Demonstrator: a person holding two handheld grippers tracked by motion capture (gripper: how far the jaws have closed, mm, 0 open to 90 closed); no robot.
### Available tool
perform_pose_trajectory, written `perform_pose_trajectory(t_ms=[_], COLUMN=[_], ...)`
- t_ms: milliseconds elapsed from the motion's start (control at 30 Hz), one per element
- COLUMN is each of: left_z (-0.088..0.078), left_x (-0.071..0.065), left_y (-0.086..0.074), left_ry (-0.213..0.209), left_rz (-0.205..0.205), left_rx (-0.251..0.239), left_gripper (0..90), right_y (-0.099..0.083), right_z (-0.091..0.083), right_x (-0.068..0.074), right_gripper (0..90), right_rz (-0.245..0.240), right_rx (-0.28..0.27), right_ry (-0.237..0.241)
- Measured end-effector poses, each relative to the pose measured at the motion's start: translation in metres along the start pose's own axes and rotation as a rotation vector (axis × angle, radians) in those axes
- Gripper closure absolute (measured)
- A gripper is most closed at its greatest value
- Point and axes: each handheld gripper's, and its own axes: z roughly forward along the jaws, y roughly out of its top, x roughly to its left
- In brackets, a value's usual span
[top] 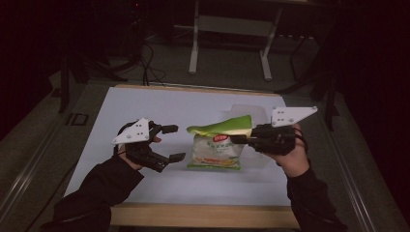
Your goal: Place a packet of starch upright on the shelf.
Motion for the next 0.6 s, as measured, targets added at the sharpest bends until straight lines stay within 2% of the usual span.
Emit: perform_pose_trajectory(t_ms=[67, 133, 333, 433, 600], left_z=[0.000, -0.001, 0.001, 0.000, -0.003], left_x=[0.002, 0.004, 0.002, 0.002, 0.001], left_y=[-0.002, -0.004, -0.014, -0.020, -0.034], left_ry=[0.017, -0.007, -0.032, -0.050, -0.061], left_rz=[-0.013, -0.041, -0.049, -0.078, -0.120], left_rx=[0.007, 0.015, 0.057, 0.062, 0.058], left_gripper=[9.1, 3.3, 3.1, 3.1, 3.1], right_y=[0.003, 0.006, 0.009, 0.008, 0.002], right_z=[-0.009, -0.017, -0.041, -0.051, -0.065], right_x=[-0.003, -0.007, -0.019, -0.025, -0.038], right_gripper=[83.4, 83.4, 83.3, 83.3, 83.4], right_rz=[-0.008, -0.011, -0.043, -0.054, -0.025], right_rx=[-0.005, -0.007, -0.024, -0.017, 0.028], right_ry=[-0.019, -0.035, -0.088, -0.102, -0.127])
